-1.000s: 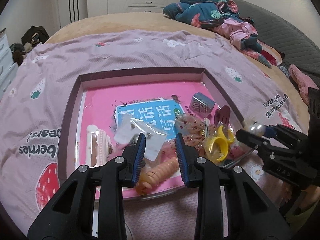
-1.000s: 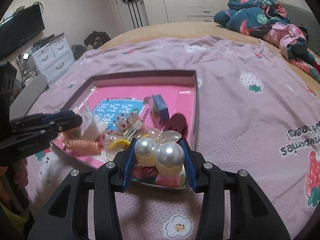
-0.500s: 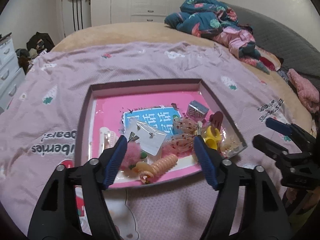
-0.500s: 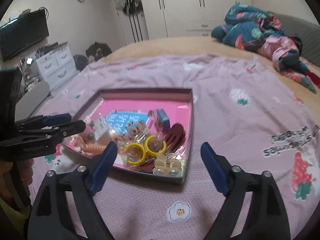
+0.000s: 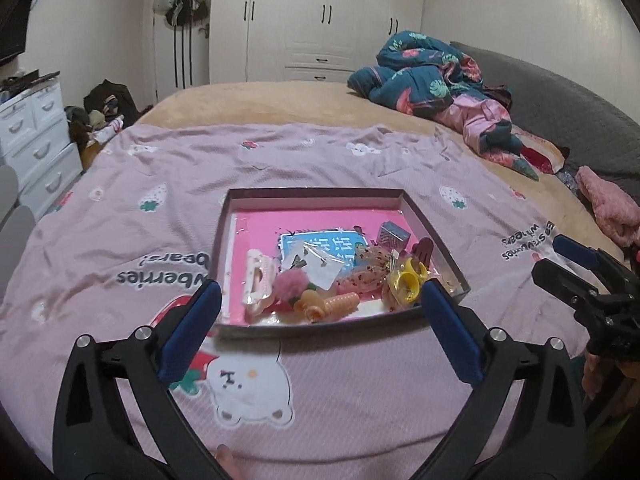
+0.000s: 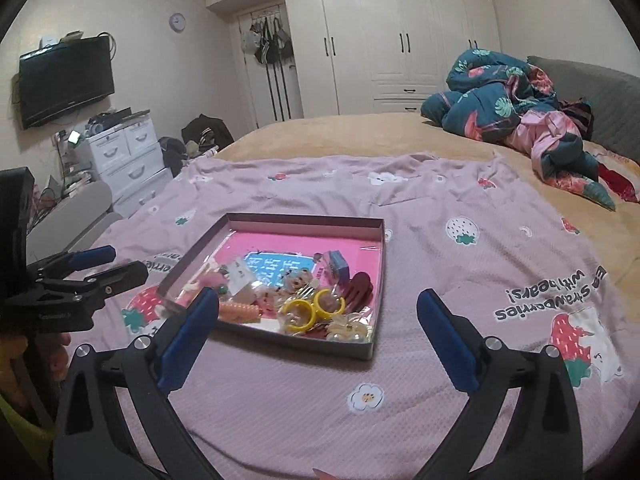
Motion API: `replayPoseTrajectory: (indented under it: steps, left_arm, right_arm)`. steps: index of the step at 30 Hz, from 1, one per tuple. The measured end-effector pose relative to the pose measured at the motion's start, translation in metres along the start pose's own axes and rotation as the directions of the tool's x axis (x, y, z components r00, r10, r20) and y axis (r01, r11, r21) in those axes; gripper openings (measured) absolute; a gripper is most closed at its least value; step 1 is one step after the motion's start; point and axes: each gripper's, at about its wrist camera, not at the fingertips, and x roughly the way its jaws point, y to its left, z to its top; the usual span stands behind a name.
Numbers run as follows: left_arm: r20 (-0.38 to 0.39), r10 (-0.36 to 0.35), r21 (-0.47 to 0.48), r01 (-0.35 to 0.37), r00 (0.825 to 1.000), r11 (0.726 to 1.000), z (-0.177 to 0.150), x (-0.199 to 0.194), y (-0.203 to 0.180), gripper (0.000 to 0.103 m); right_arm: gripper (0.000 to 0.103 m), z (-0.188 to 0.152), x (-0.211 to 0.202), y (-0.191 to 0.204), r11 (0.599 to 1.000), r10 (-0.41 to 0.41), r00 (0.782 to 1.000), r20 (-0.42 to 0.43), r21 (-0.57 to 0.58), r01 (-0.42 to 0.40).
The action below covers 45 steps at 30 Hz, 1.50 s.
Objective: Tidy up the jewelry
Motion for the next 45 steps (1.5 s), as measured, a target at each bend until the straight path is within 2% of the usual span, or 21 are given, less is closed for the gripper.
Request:
replayPoseTrajectory:
  steps: [16, 45]
  left_arm:
    - [-0.002, 0.007, -0.052, -0.007, 1.000, 0.999, -0.027, -0.030, 0.004, 0.094]
    - [-0.004, 0.044, -0.068, -0.044, 0.999, 0.997, -0.031, -0.040, 0.008, 0.094]
  right_arm:
    - [0.099, -0.017, -0.021, 0.018, 1.000, -0.003, 1.000, -0.022, -0.019, 0.003]
    - [0.099, -0.021, -0.025, 0.017, 1.000, -0.008, 1.000, -0.026, -0.006, 0.008]
